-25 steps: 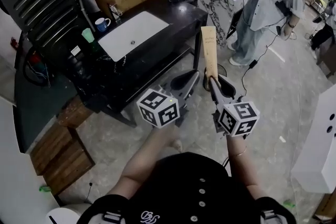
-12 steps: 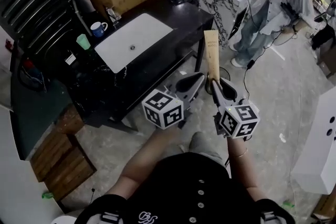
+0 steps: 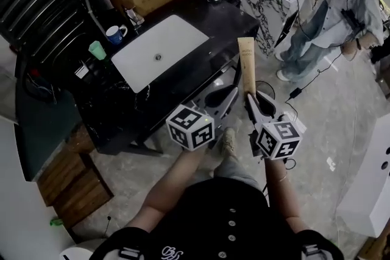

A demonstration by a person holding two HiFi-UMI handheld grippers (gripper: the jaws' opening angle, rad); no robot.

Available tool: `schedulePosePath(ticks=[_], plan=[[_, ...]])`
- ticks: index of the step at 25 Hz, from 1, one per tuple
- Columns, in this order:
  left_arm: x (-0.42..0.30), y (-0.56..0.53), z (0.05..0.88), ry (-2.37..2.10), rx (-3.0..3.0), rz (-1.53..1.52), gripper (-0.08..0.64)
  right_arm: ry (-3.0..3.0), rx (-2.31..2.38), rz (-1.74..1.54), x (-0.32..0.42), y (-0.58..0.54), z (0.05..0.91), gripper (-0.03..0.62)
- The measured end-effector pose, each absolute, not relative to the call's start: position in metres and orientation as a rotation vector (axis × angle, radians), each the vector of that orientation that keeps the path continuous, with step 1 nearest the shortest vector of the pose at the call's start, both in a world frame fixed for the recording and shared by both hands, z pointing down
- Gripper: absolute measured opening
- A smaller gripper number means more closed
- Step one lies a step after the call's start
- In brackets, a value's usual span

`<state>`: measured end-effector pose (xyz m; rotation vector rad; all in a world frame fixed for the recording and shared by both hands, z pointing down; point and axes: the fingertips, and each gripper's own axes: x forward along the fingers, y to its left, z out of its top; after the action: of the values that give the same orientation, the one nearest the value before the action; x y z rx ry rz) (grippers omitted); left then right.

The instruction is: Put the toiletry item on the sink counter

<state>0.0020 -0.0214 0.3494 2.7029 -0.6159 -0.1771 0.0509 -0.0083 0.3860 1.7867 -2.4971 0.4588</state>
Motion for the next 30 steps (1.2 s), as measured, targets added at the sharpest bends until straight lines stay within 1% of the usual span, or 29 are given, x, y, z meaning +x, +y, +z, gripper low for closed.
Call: schedulePosePath(ticks=[5,13,22,30], plan=[[0.007,-0.069,0.357,-0.65,2.678,-0.186,0.018,-2.56,1.769,0.503,0.058,-0.053,0.388,0.071],[0.029,-0.15,0.35,-0.696,2.658,-0.231,0.018,-2.576,1.717,0.461,0.08,-0.137,0.381,0.071],[0.051,-0.237,0.358,-0.761,2.643,-0.197,0.018,-2.583,1.626,0.433,0.107,-0.222,0.383,0.071],[0.071,-0.282,0.37,-0.797,2.634,-0.155,0.018,-2.61,1.534,0.448,0.116,-0.272,0.395,0.071]])
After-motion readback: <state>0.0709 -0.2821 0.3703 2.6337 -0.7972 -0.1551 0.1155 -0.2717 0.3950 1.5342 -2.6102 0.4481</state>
